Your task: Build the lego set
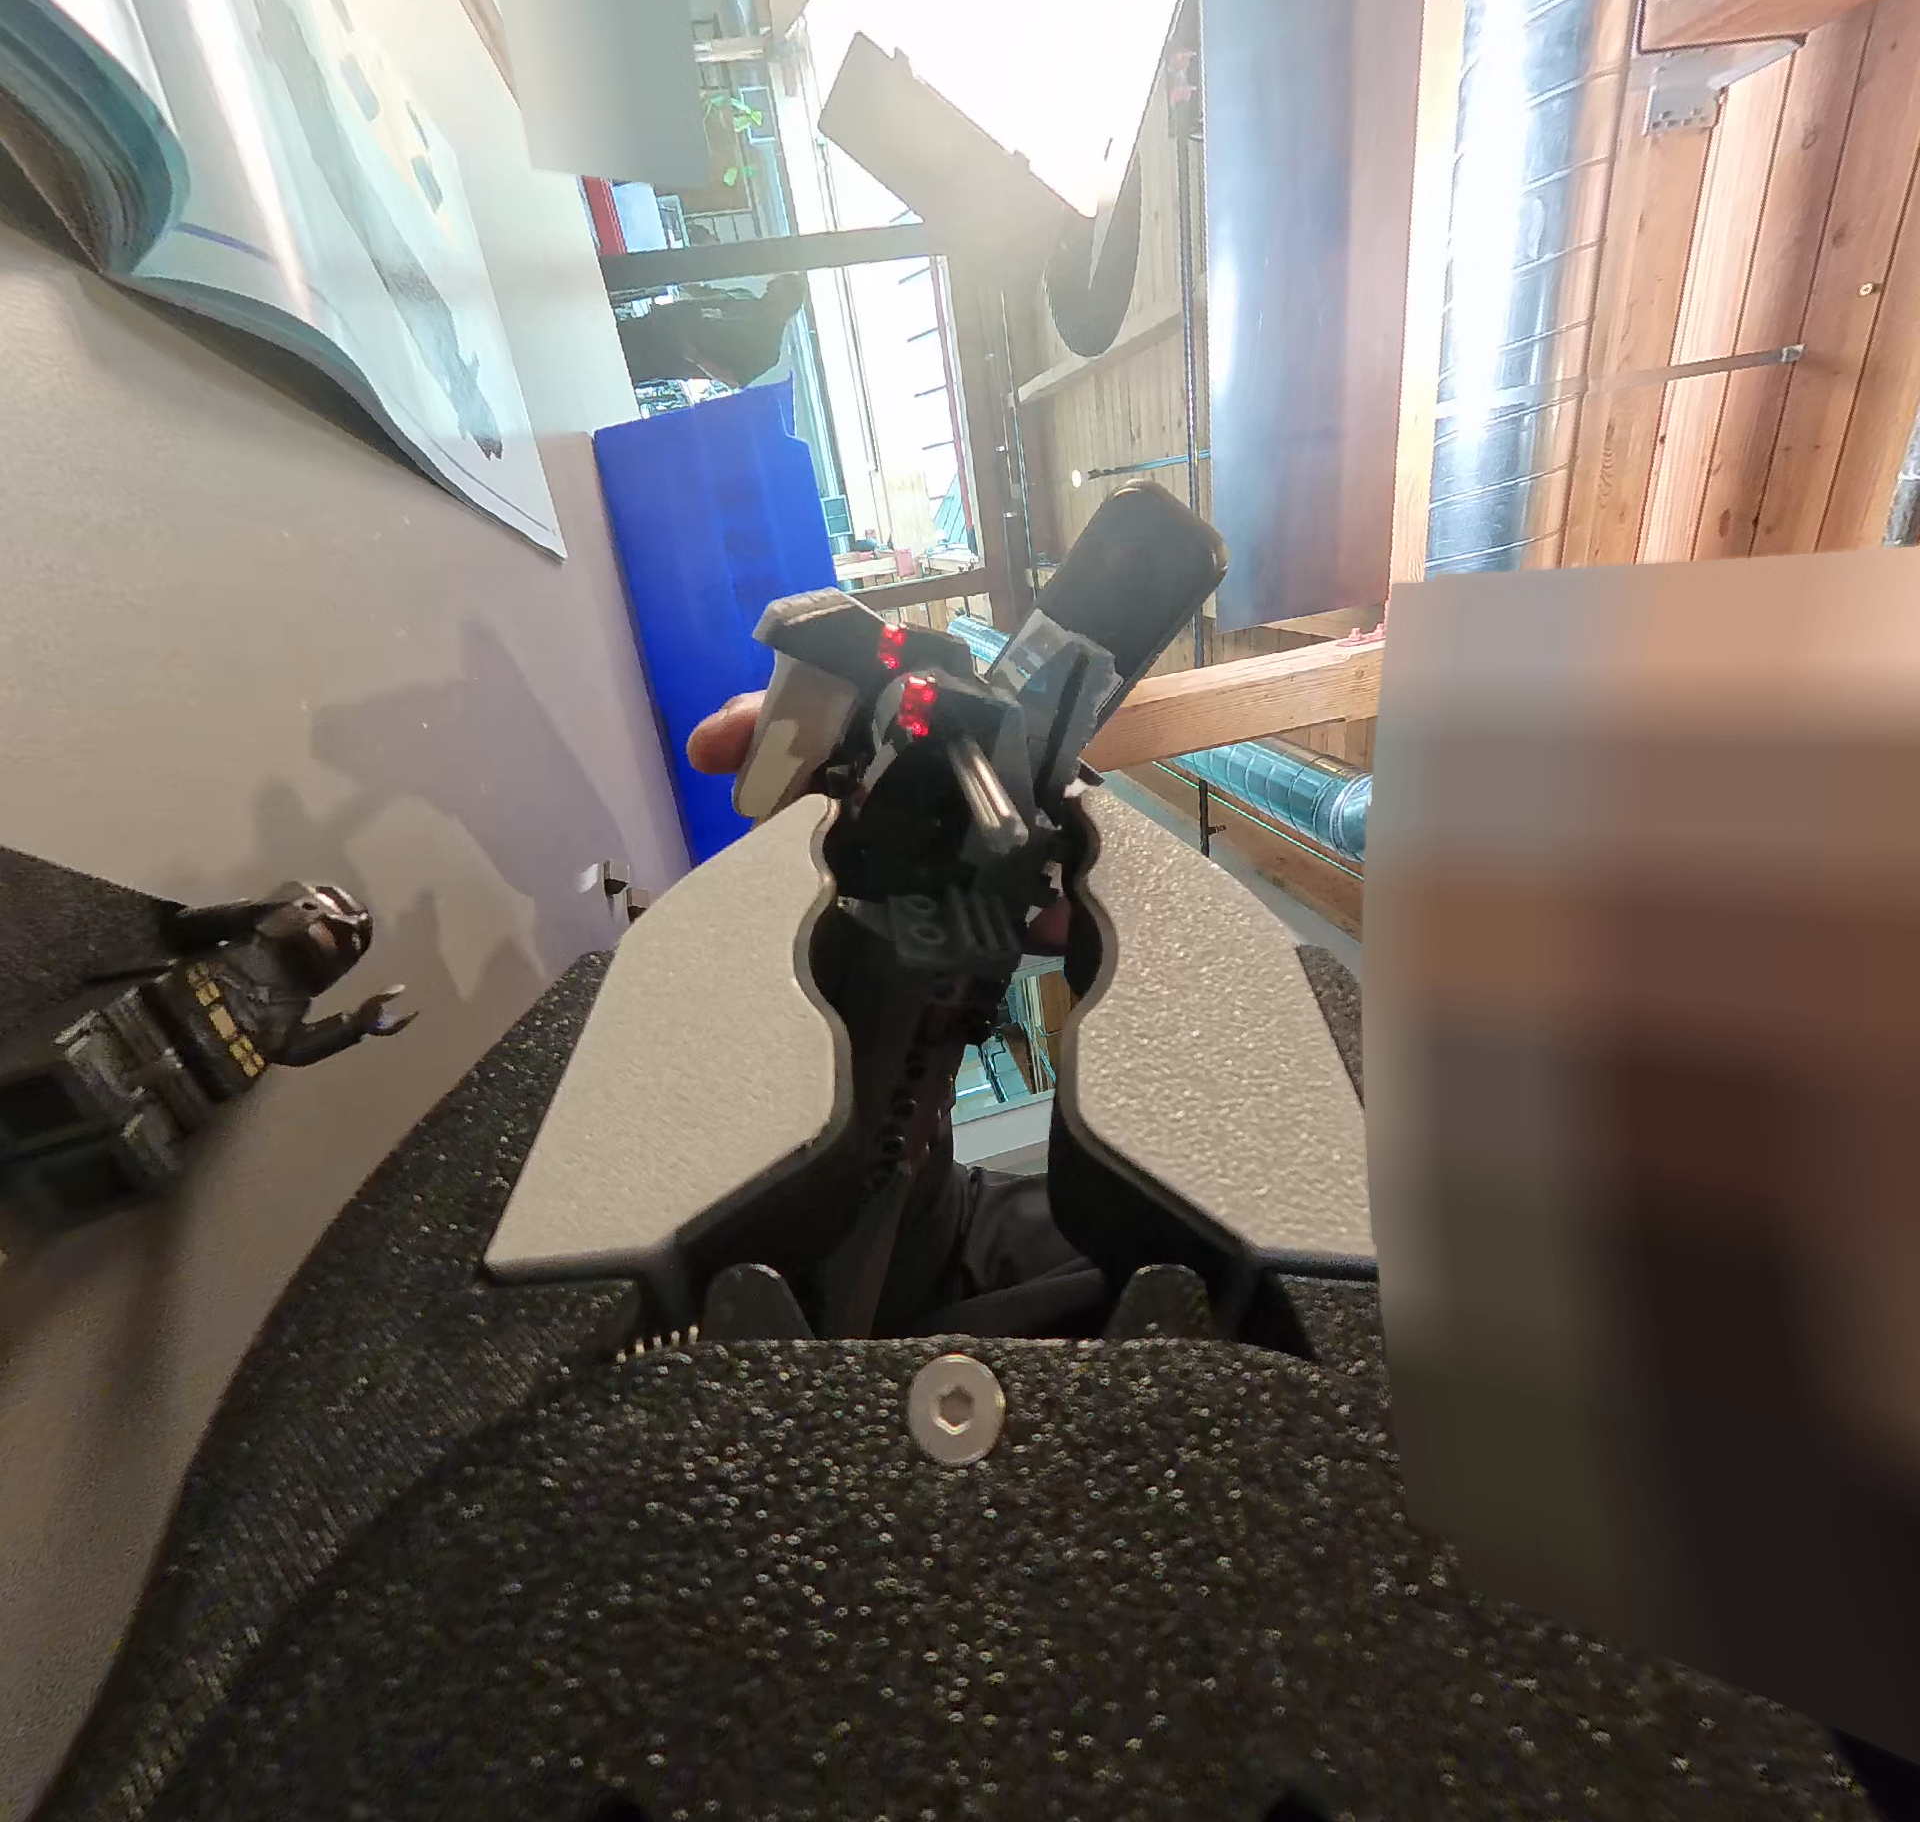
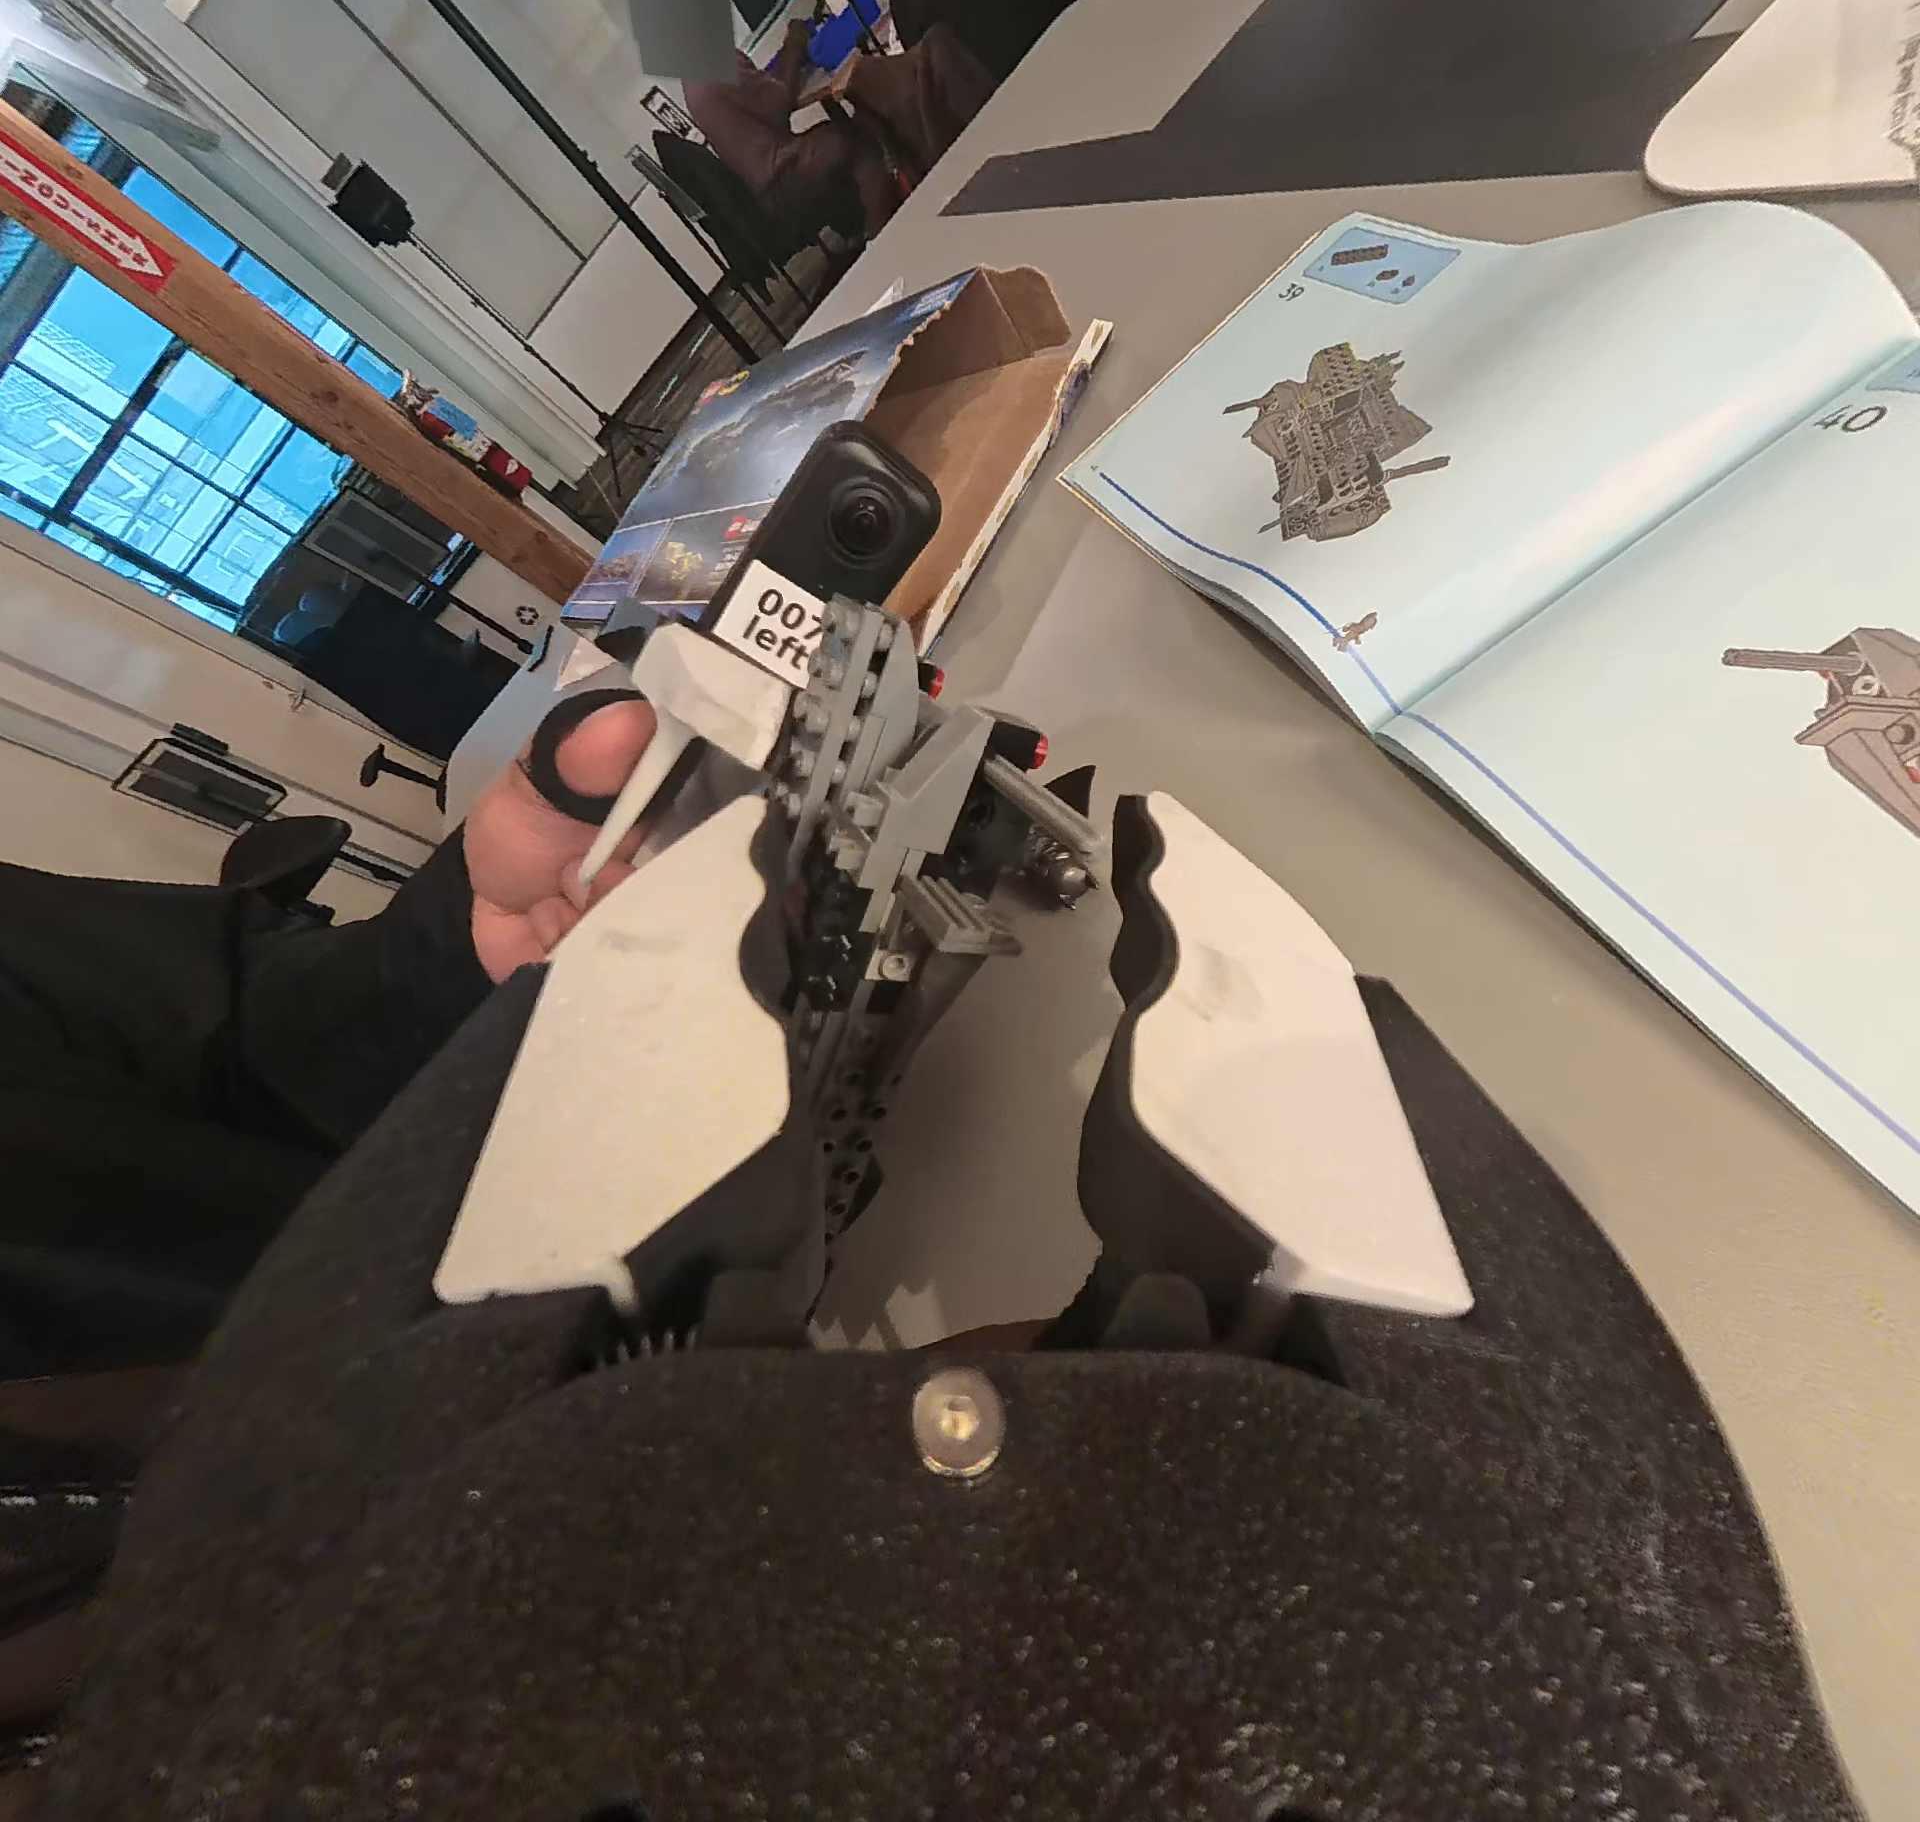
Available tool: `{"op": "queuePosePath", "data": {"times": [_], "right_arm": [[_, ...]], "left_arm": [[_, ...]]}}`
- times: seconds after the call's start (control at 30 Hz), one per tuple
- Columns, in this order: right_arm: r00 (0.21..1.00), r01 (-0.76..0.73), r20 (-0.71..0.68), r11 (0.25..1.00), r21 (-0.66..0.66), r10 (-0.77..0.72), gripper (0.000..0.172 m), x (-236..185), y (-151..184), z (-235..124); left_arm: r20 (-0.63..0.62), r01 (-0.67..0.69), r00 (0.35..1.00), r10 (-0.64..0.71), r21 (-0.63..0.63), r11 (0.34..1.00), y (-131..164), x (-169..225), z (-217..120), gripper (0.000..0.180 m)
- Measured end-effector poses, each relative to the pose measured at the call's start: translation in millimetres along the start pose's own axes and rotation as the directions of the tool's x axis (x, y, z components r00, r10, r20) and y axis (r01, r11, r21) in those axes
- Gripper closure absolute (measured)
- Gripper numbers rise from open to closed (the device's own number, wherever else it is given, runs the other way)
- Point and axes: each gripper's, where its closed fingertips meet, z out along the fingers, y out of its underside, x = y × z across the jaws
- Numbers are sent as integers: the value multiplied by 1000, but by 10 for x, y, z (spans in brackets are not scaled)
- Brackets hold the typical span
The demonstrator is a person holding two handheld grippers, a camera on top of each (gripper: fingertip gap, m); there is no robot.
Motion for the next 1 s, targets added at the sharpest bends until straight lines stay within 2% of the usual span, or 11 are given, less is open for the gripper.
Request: {"op": "queuePosePath", "data": {"times": [1.0], "right_arm": [[1000, -12, -6, 999, 44, 12, 112, -27, -70, -13]], "left_arm": [[-27, -85, 996, 86, 35, 996, -42, 78, -2, 141]]}}
